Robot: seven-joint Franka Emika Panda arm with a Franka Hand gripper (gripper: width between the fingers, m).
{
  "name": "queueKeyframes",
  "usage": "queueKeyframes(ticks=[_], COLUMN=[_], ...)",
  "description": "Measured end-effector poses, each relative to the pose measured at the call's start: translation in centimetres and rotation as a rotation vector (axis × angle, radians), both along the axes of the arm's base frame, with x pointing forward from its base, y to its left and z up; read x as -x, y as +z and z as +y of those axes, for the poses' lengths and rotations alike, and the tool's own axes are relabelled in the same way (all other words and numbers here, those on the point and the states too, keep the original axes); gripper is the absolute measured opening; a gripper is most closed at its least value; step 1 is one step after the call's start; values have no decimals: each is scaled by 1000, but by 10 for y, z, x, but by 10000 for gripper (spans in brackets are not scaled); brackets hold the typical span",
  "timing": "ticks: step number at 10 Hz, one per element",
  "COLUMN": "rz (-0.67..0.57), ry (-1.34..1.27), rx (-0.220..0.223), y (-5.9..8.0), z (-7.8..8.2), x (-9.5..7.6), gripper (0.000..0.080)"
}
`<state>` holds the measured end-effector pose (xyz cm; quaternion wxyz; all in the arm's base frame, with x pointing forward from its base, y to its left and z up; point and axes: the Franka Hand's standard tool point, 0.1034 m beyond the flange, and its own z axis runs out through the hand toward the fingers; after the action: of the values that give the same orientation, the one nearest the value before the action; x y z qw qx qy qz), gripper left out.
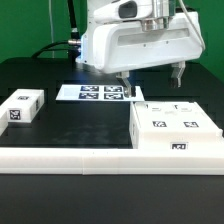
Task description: Assemble cabinet
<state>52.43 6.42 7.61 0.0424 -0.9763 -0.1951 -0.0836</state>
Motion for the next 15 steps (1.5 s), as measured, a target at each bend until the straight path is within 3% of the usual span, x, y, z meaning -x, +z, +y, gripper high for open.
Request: queueKeyframes(ticks=[3,8,10,13,15], rz=[26,56,64,77,98], ry=[-195,-441,-515,-502,-463], rx=[-42,-60,-81,-74,-44], y=[0,-9,-11,-13,-17], z=[5,41,39,40,46], x=[1,16,16,19,28], gripper=[797,797,797,797,797])
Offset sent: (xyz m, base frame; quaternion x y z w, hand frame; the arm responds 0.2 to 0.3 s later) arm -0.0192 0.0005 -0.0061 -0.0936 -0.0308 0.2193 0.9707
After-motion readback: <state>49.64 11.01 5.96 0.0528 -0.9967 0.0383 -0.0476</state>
